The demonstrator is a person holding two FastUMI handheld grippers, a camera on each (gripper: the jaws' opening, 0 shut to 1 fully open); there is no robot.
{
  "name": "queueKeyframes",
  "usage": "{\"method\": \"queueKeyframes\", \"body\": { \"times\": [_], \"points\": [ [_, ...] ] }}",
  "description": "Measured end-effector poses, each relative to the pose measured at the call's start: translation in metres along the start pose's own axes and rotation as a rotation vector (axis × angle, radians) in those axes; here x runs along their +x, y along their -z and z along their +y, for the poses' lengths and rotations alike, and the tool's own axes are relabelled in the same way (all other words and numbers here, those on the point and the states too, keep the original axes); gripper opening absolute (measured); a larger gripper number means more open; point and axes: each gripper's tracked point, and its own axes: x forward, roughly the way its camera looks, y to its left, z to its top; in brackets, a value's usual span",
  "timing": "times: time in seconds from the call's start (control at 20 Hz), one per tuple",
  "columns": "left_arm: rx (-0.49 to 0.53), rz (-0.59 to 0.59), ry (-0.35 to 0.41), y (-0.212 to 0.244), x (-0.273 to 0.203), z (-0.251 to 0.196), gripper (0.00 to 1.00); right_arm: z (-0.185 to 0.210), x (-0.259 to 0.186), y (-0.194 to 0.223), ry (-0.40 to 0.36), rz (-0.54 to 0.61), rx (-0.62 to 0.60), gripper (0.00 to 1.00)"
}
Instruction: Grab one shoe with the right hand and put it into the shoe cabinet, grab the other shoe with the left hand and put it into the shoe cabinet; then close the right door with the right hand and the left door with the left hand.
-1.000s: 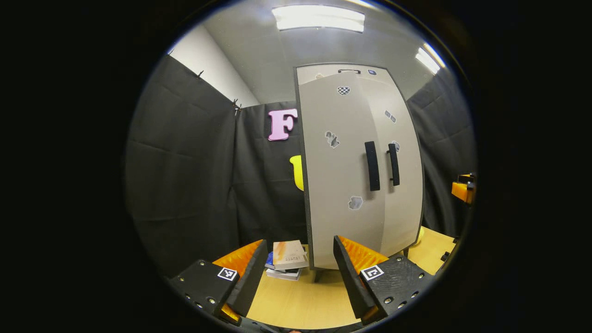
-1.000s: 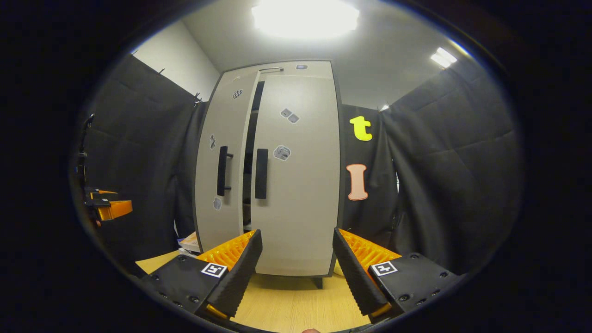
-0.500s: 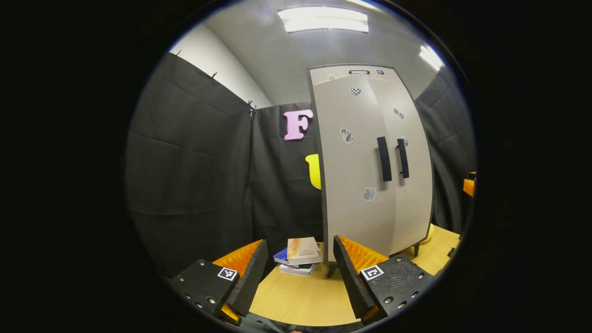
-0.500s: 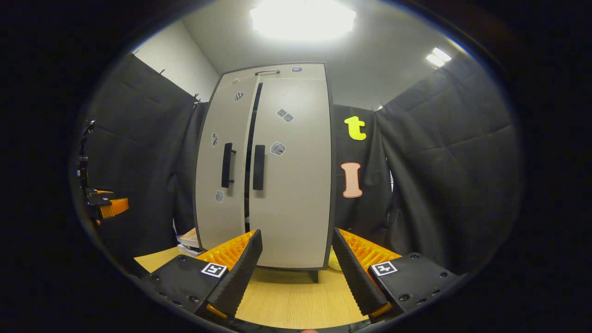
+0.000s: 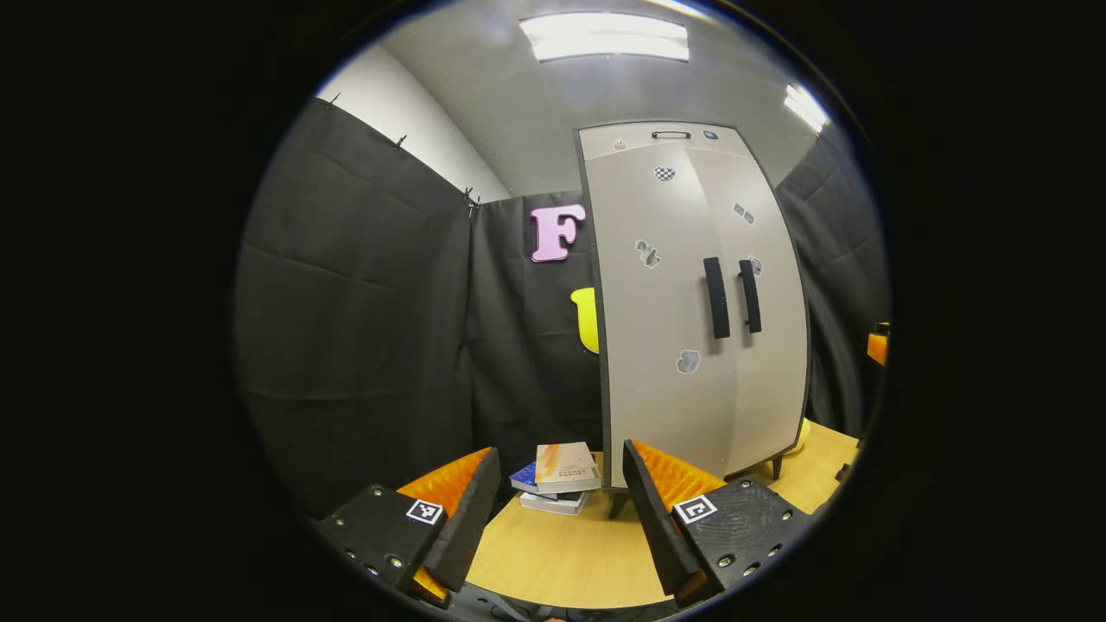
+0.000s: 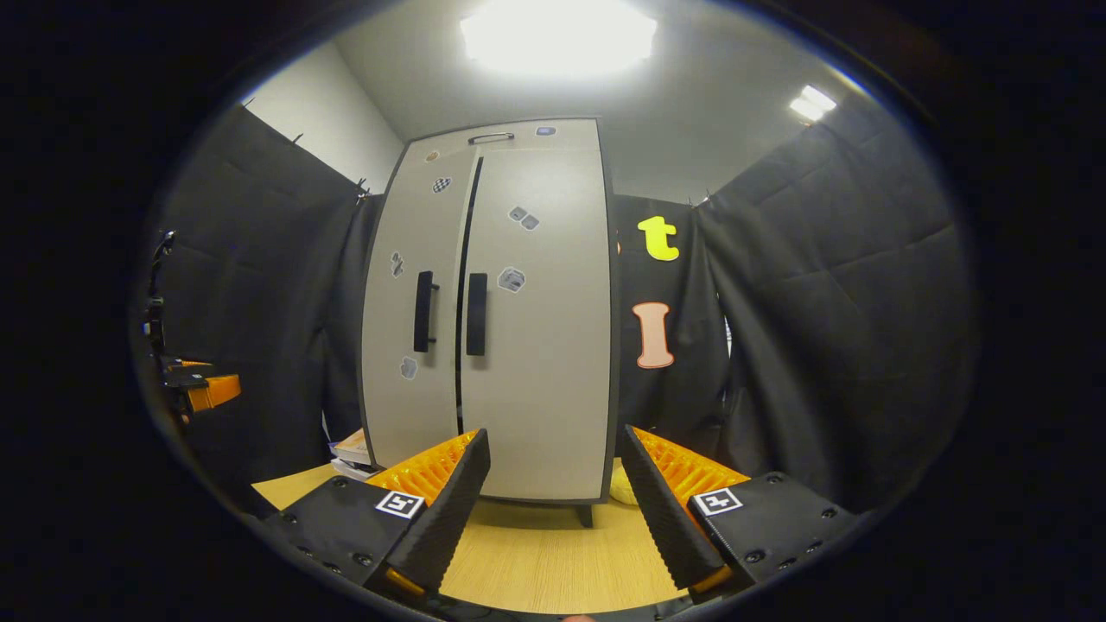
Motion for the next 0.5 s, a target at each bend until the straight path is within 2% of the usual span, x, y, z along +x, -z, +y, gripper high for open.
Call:
{"method": "queueKeyframes", "body": {
  "times": [0.15, 0.2, 0.25, 0.3, 0.5],
  "points": [
    [0.009, 0.0, 0.012, -0.0012, 0.0012, -0.0065, 0.78, 0.0, 0.0013, -0.0009, -0.004, -0.002, 0.007, 0.97],
    [0.009, -0.003, 0.016, -0.0023, 0.0039, -0.0081, 0.78, -0.0013, 0.0015, -0.0013, -0.005, -0.003, 0.007, 0.92],
    [0.01, -0.005, 0.019, -0.0038, 0.0062, -0.0099, 0.78, -0.0013, 0.002, -0.0025, -0.005, -0.003, 0.006, 0.92],
    [0.01, -0.007, 0.022, -0.0032, 0.0043, -0.0109, 0.78, -0.0006, 0.0018, -0.0038, -0.006, -0.007, 0.005, 0.97],
    [-0.005, -0.014, 0.024, -0.0068, 0.0041, -0.0115, 0.78, -0.0027, 0.0003, -0.0086, -0.003, -0.021, -0.002, 0.97]
  ]
}}
